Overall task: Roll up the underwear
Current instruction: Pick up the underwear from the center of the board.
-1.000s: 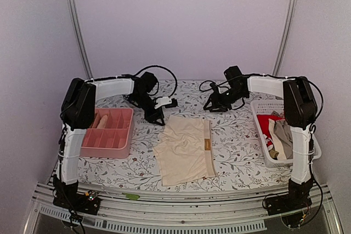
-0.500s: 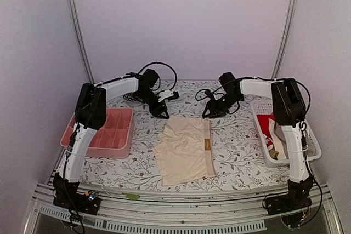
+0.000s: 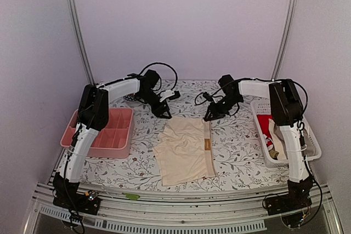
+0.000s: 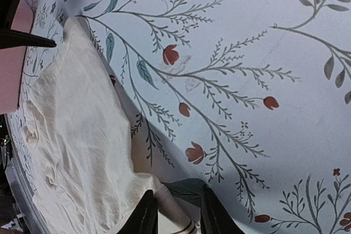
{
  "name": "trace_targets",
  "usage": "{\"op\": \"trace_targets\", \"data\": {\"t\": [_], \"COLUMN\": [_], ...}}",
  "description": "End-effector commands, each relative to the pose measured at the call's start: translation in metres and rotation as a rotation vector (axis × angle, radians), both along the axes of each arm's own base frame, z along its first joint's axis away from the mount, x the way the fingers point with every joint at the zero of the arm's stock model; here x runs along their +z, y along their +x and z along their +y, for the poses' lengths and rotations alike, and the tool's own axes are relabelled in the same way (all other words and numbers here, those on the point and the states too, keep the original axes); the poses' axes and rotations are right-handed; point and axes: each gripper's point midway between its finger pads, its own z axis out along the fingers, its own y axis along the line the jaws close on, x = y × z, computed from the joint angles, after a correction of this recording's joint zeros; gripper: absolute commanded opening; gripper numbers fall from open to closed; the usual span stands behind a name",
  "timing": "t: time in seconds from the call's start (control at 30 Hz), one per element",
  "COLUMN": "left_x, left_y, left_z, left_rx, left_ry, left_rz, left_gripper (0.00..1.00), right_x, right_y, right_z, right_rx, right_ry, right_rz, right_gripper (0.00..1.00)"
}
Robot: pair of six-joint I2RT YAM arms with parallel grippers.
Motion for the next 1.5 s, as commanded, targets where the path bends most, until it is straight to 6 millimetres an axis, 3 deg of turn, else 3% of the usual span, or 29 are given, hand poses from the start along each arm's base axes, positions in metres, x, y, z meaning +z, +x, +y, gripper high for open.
{"op": "trace_targets", "data": {"t": [0.0, 0.13, 0.23, 0.33, 0.5, 0.57, 0.63, 0.87, 0.97, 1.03, 1.2, 1.4, 1.47], "left_x": [-0.007, -0.016, -0.02, -0.025, -0.04, -0.037, -0.025, 0.05, 0.081, 0.095, 0.119, 0.124, 0.126], "left_y": [0.001, -0.004, -0.013, -0.026, -0.05, -0.049, -0.036, 0.055, 0.076, 0.077, 0.06, 0.031, 0.02], "left_z": [-0.011, -0.014, -0.015, -0.018, -0.016, -0.017, -0.017, -0.01, -0.01, -0.012, -0.014, -0.002, 0.0], "left_rx": [0.006, -0.002, -0.021, -0.042, -0.078, -0.07, -0.029, 0.142, 0.152, 0.129, 0.056, 0.034, 0.028], "left_ry": [-0.036, -0.024, -0.025, -0.02, 0.019, 0.008, -0.023, -0.181, -0.223, -0.246, -0.286, -0.277, -0.285], "left_rz": [0.032, 0.055, 0.086, 0.124, 0.174, 0.177, 0.152, -0.099, -0.205, -0.247, -0.263, -0.258, -0.248], "left_gripper": [0.58, 0.54, 0.44, 0.27, 0.15, 0.07, 0.0, 0.0, 0.0, 0.0, 0.0, 0.0, 0.0], "right_x": [-0.035, -0.033, -0.031, -0.025, -0.021, -0.003, 0.003, 0.033, 0.053, 0.066, 0.099, 0.136, 0.137], "right_y": [-0.02, -0.02, -0.019, -0.021, -0.027, -0.026, -0.023, 0.02, 0.039, 0.046, 0.052, 0.061, 0.056], "right_z": [-0.013, -0.012, -0.011, -0.011, -0.014, -0.012, -0.012, -0.013, -0.015, -0.016, -0.018, -0.01, -0.002], "right_rx": [0.025, 0.026, 0.024, 0.025, 0.017, 0.011, -0.01, -0.109, -0.161, -0.169, -0.143, -0.089, -0.049], "right_ry": [-0.083, -0.078, -0.072, -0.065, -0.062, -0.039, -0.032, -0.03, -0.024, -0.024, -0.023, 0.002, -0.012], "right_rz": [0.09, 0.088, 0.085, 0.08, 0.078, 0.043, 0.029, -0.098, -0.158, -0.202, -0.319, -0.452, -0.462], "right_gripper": [0.21, 0.07, 0.0, 0.0, 0.0, 0.0, 0.0, 0.0, 0.0, 0.0, 0.0, 0.0, 0.0]}}
